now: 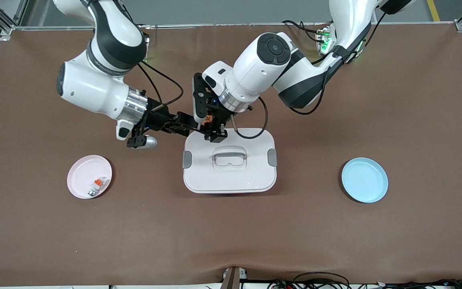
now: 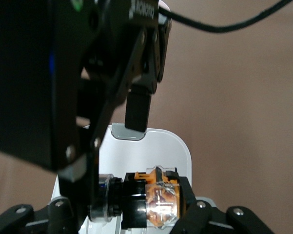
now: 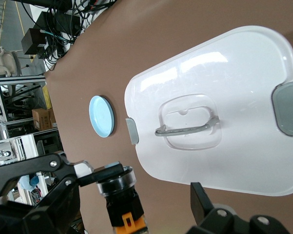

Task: Transfer orange switch to right arm and place
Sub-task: 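Close the right gripper on the switch's black cap beside the left gripper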

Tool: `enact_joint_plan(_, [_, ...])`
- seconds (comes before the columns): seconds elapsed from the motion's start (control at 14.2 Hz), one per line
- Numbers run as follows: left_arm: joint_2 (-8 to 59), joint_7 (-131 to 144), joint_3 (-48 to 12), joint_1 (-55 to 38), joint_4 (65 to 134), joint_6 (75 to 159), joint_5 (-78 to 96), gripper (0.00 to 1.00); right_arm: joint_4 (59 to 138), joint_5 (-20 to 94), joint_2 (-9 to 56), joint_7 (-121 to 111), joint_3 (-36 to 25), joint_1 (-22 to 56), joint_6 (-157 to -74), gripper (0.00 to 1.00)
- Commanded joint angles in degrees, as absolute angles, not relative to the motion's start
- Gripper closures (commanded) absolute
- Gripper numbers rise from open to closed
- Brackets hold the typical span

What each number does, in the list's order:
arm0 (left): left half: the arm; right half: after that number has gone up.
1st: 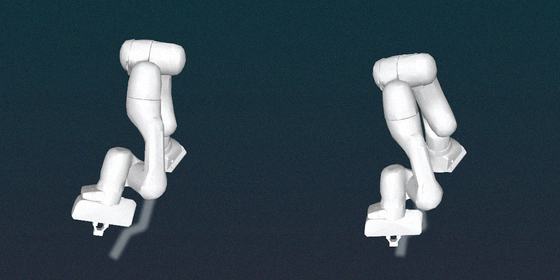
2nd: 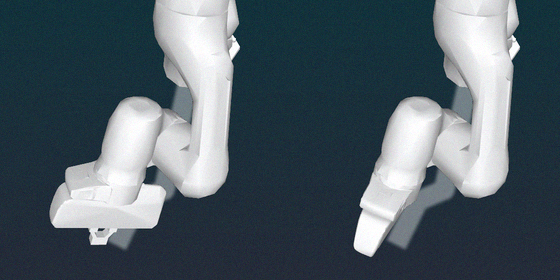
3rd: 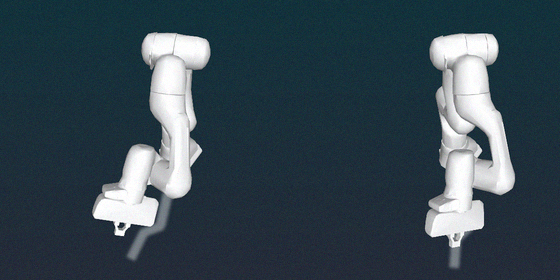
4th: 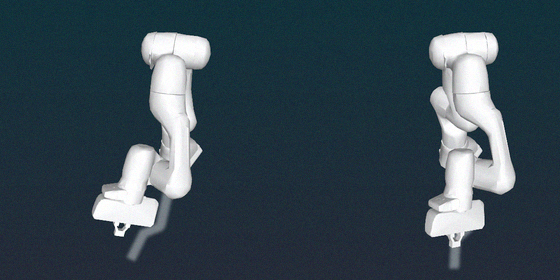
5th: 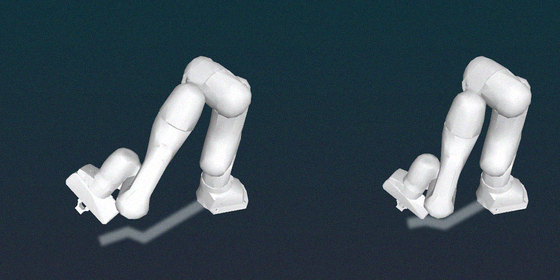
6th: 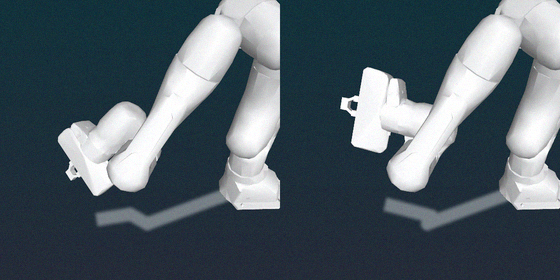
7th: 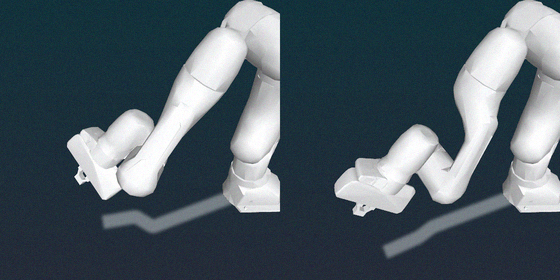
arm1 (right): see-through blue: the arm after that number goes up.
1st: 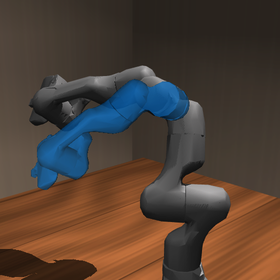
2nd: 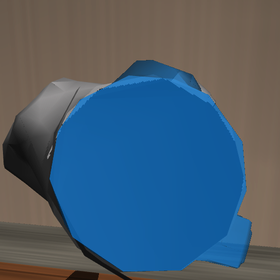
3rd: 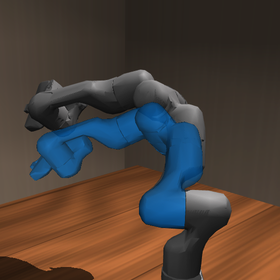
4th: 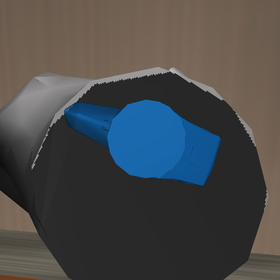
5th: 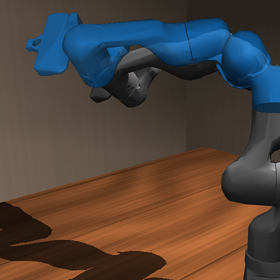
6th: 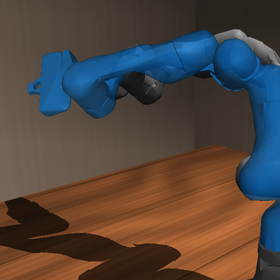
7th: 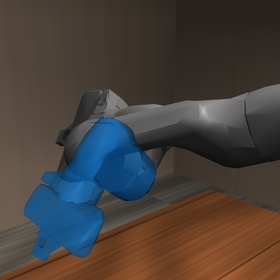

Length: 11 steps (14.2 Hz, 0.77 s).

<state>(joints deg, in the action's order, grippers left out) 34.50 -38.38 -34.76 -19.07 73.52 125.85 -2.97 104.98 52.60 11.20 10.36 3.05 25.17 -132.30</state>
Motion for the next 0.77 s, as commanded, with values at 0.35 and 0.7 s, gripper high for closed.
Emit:
enact_joint_plan(0.35, [34.5, -38.7, -34.5, -20.0, 72.2, 125.0, -3.3, 1.00, 106.8, 54.1, 10.4, 4.8, 2.4, 25.9, -131.2, 0.00])
enact_joint_plan(0.7, [34.5, -38.6, -34.5, -20.1, 72.2, 125.0, -3.3, 1.00, 108.7, 54.1, 9.1, 1.1, 2.3, 24.2, -128.1, 0.00])
